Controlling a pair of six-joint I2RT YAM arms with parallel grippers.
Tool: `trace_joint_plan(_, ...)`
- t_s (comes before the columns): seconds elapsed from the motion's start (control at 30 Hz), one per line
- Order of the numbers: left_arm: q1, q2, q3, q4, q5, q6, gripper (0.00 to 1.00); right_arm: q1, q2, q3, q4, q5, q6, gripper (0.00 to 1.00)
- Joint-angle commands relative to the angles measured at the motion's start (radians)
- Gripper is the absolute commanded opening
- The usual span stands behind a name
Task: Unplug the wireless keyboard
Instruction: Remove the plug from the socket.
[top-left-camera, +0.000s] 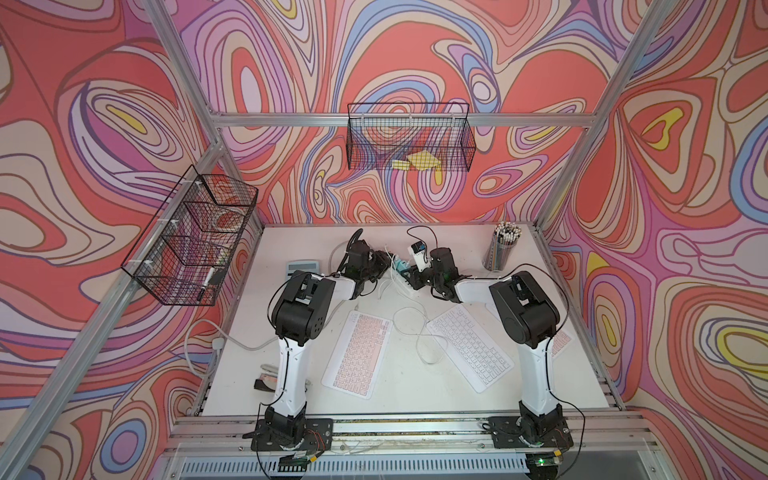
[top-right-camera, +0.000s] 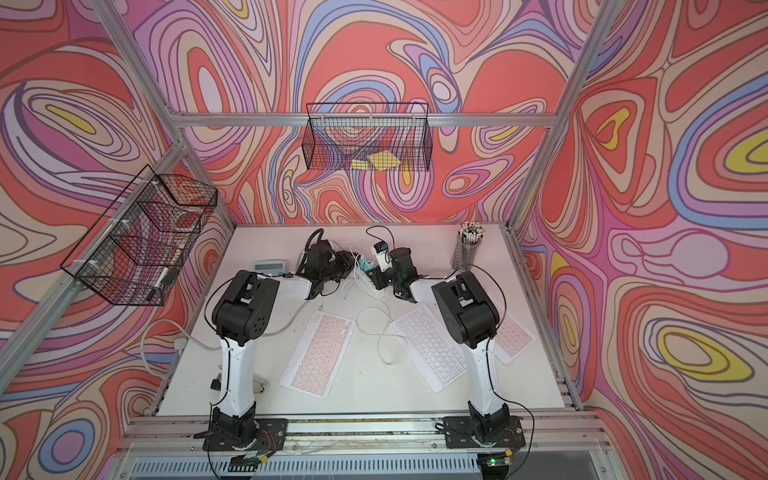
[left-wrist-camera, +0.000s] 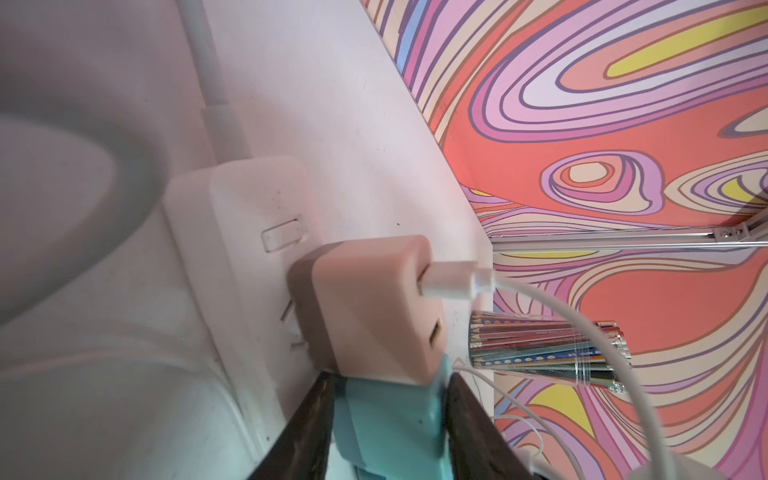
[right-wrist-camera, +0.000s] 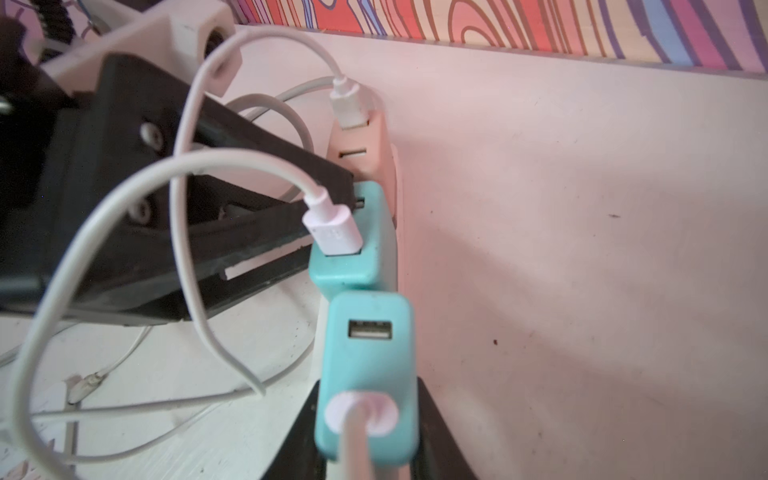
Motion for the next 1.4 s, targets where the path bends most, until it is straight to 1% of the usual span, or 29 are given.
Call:
trace_joint_plan(0.0,-0.032,0.078,-0.085,-0.370,0.017,0.043,0.45,0.034,-0.038,0.019,0.059,-0.049,0.045,0.14)
trace_joint_plan(0.07,-0.034,0.074,-0.076,-0.398,0.007,0.058,0.45,0.083,-0.047,0.031,0.013,0.046,-0.045,0.15)
trace_joint_plan(0.17,-0.036,0.070,-0.055,-0.439,-0.004,0.084,0.45,0.188,-0.025,0.099,-0.109,0.273,-0.231,0.15)
trace_joint_plan(0.23,-0.036,0.072,-0.055,-0.445,-0.004,0.087,0.45,0.246,0.003,0.128,-0.129,0.416,-0.340,0.15)
trace_joint_plan(0.3,-0.036,0.072,-0.063,-0.438,-0.005,0.087,0.45,0.272,0.023,0.136,-0.118,0.489,-0.387,0.15)
trace_joint_plan(0.33,-0.037,0.068,-0.071,-0.431,-0.009,0.086,0.45,0.275,0.030,0.143,-0.126,0.500,-0.391,0.15)
trace_joint_plan(0.4,-0.037,0.064,-0.075,-0.432,-0.011,0.090,0.45,0.274,0.038,0.163,-0.165,0.485,-0.367,0.15)
trace_joint_plan(0.47,-0.037,0.061,-0.075,-0.440,-0.013,0.094,0.45,0.261,0.016,0.148,-0.156,0.444,-0.327,0.15)
trace_joint_plan(0.53,-0.035,0.058,-0.086,-0.430,-0.015,0.083,0.45,0.224,-0.022,0.119,-0.125,0.350,-0.235,0.15)
trace_joint_plan(0.6,-0.033,0.057,-0.108,-0.399,-0.010,0.061,0.45,0.165,-0.063,0.069,-0.052,0.225,-0.106,0.15)
trace_joint_plan(0.7,-0.028,0.056,-0.126,-0.374,0.000,0.046,0.45,0.103,-0.097,0.012,0.051,0.093,0.032,0.15)
trace_joint_plan(0.87,-0.020,0.047,-0.173,-0.318,0.004,0.011,0.45,0.053,-0.087,-0.018,0.129,-0.030,0.164,0.16)
trace_joint_plan(0.93,-0.017,0.041,-0.179,-0.316,0.001,0.014,0.45,0.041,-0.081,-0.027,0.153,-0.049,0.207,0.15)
trace_joint_plan(1.0,-0.016,0.037,-0.176,-0.331,-0.005,0.025,0.45,0.047,-0.086,-0.020,0.142,-0.028,0.191,0.14)
trace_joint_plan(1.03,-0.017,0.037,-0.178,-0.332,-0.004,0.025,0.45,0.057,-0.088,-0.013,0.117,0.002,0.168,0.14)
trace_joint_plan(1.2,-0.017,0.031,-0.181,-0.337,-0.005,0.027,0.45,0.159,-0.100,0.017,0.007,0.226,-0.072,0.15)
trace_joint_plan(1.3,-0.019,0.027,-0.174,-0.367,-0.005,0.039,0.46,0.210,-0.091,0.027,-0.008,0.340,-0.180,0.14)
trace_joint_plan(1.37,-0.020,0.017,-0.172,-0.393,-0.010,0.051,0.46,0.234,-0.077,0.041,-0.023,0.392,-0.233,0.14)
